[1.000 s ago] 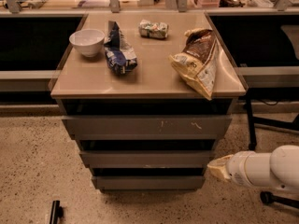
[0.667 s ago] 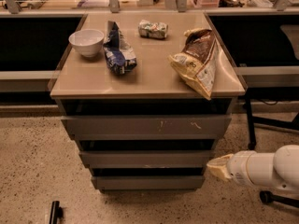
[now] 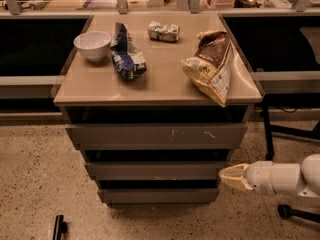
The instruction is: Open middle drawer
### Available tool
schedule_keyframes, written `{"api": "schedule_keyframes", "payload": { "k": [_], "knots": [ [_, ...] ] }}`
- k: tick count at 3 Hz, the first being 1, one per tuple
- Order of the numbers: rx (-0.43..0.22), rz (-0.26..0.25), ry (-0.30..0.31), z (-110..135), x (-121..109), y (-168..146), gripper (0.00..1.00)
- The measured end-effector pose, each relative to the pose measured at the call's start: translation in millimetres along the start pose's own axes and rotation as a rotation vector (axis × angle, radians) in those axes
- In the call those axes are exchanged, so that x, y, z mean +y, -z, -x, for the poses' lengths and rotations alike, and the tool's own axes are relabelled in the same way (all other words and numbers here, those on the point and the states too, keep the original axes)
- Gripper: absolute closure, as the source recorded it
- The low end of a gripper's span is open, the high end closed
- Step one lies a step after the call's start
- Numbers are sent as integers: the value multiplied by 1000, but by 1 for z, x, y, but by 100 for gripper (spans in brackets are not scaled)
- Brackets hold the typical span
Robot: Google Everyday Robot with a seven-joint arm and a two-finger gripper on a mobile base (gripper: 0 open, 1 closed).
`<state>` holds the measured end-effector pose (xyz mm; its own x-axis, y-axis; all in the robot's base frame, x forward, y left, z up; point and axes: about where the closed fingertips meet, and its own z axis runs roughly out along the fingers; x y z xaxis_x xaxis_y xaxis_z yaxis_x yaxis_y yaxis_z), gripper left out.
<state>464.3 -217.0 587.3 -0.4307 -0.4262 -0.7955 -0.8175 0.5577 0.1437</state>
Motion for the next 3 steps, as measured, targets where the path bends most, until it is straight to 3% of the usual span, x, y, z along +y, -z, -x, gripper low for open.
{"api": "schedule_keyframes", "payload": {
  "k": [1,3],
  "knots": [
    [-29,41,27,-6,-5,-5,100],
    [-26,16,18,-9,-7,-10,100]
  ]
}}
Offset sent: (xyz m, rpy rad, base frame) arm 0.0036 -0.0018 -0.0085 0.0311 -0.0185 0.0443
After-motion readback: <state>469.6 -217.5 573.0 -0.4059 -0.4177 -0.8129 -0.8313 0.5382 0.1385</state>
